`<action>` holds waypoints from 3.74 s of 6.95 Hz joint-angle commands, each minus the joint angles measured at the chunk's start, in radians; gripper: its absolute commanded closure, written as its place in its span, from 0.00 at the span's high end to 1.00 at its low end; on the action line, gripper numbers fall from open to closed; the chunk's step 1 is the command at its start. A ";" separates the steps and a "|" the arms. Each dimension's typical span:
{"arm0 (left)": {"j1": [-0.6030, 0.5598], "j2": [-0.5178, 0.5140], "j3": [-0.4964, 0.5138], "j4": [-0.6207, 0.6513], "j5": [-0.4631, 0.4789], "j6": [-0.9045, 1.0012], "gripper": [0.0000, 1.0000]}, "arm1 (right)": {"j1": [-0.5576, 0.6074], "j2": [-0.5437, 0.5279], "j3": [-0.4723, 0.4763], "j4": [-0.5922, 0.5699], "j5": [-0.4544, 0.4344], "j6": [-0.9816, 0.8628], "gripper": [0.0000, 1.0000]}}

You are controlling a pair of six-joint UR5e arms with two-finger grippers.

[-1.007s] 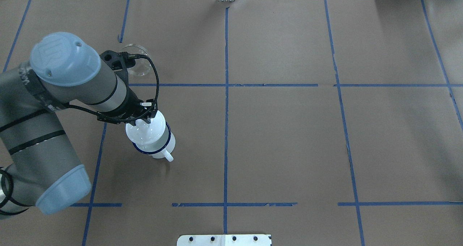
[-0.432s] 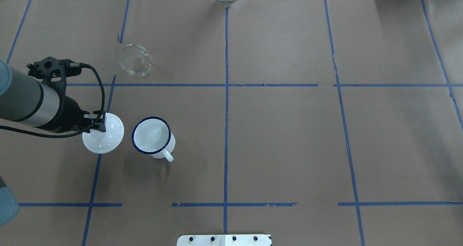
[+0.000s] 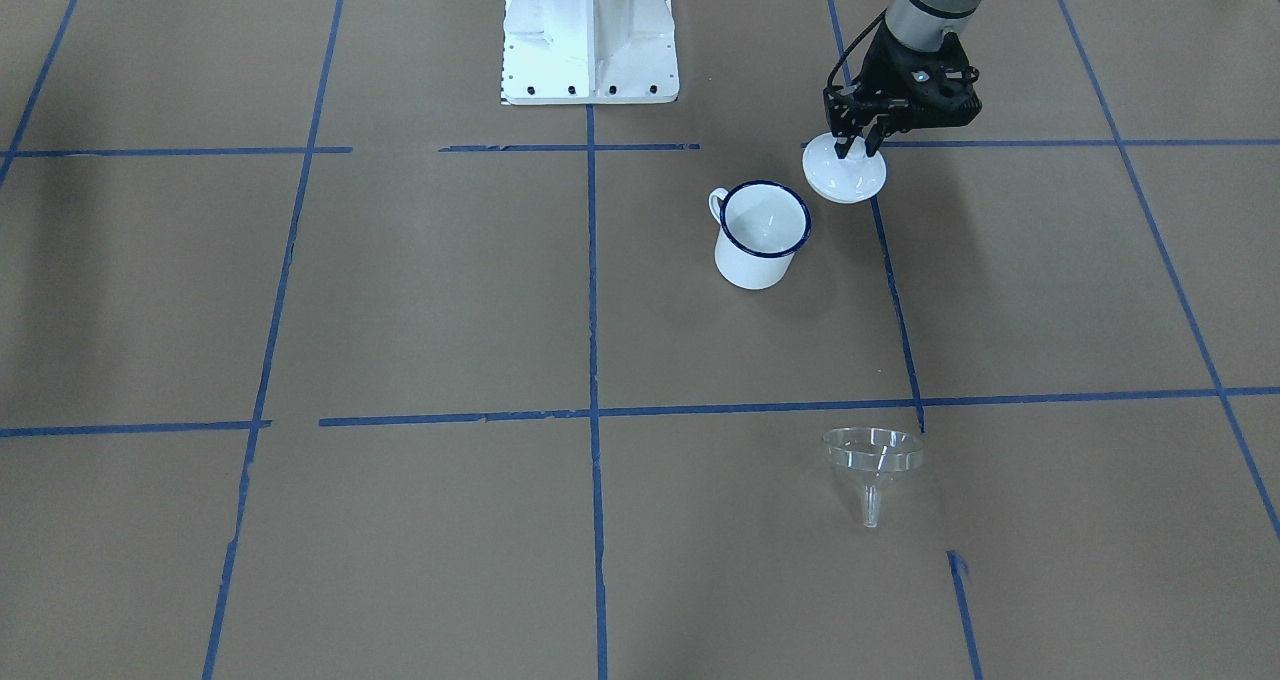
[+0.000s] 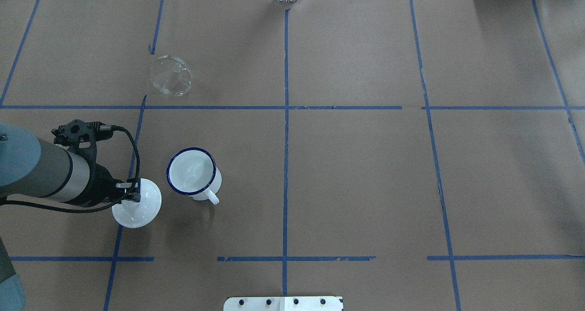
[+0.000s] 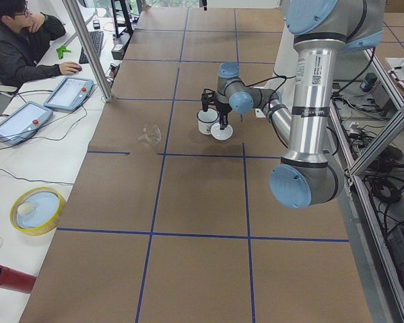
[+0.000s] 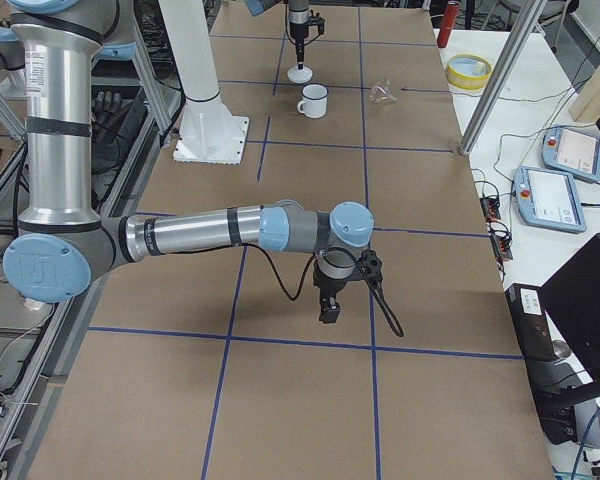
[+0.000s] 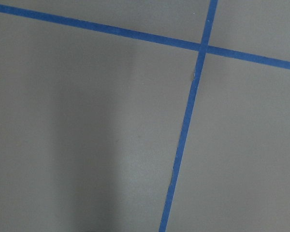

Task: Place funnel on cup
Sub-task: 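Lift the funnel out of the mug and carry it nearer the robot, then lower the funnel onto the table and open the left gripper, then move the left gripper to the clear glass cup and grasp it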

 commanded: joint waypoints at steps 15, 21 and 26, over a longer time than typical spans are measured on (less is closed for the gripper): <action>-0.247 -0.265 0.275 -0.256 0.193 -0.689 0.99 | 0.000 0.000 0.000 0.001 0.000 0.000 1.00; -0.240 -0.444 0.767 -0.600 0.459 -1.100 0.89 | 0.000 0.000 -0.001 0.001 0.000 0.000 1.00; -0.232 -0.444 0.819 -0.685 0.459 -1.087 0.33 | 0.000 0.000 -0.001 0.001 0.000 0.000 1.00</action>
